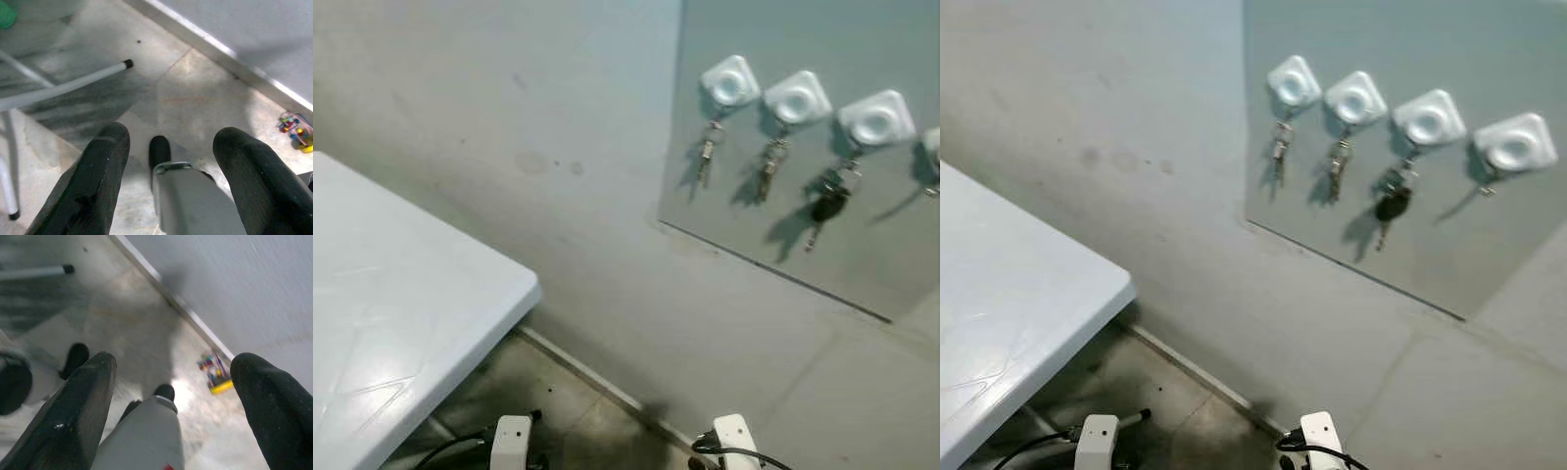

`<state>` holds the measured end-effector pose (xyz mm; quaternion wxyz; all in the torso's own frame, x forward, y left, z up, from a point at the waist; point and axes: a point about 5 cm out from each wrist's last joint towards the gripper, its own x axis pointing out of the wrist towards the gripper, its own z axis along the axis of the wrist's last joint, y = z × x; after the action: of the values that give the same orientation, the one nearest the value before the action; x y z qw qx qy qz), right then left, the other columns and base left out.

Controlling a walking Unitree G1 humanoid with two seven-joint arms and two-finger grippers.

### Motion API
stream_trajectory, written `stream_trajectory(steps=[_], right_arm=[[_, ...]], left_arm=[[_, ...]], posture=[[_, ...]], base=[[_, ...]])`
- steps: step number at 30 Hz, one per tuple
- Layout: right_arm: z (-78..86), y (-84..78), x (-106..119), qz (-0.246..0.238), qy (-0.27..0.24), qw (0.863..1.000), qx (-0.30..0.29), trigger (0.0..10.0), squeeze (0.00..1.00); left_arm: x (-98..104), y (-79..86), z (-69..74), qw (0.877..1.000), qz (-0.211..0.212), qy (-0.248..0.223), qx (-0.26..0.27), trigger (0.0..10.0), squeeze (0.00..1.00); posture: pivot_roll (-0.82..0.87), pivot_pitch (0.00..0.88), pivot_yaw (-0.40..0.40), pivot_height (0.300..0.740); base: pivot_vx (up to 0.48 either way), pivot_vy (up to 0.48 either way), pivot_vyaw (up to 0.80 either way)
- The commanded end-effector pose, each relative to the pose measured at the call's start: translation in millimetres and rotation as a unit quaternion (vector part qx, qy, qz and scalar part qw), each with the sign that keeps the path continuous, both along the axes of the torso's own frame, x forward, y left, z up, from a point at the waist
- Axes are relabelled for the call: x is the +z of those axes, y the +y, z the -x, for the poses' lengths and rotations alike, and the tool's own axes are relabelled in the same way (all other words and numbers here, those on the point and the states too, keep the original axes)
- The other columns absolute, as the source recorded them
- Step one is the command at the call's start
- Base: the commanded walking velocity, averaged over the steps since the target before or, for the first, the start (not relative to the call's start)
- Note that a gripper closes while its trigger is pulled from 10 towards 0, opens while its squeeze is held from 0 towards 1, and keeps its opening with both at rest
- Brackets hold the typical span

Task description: Hang keys on a hook

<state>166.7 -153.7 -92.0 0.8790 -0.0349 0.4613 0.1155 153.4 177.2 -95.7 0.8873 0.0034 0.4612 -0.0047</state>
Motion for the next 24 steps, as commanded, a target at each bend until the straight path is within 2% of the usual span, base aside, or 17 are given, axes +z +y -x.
stream_trajectory(steps=[1,24], right_arm=[[0.9,-1.7,-0.4,0.001,0.003,1.000,0.002,10.0,0.00],[-0.6,-1.4,0.3,0.000,0.003,1.000,0.007,10.0,0.00]], left_arm=[[-0.4,-1.2,0.7,1.000,-0.004,0.001,-0.004,10.0,0.00],[-1.2,-1.5,2.4,1.000,-0.002,0.004,0.001,10.0,0.00]], posture=[[-0.12,0.010,-0.004,0.740],[-0.12,0.015,-0.011,0.740]], base=[[0.000,0.000,0.80],[0.000,0.000,0.80]])
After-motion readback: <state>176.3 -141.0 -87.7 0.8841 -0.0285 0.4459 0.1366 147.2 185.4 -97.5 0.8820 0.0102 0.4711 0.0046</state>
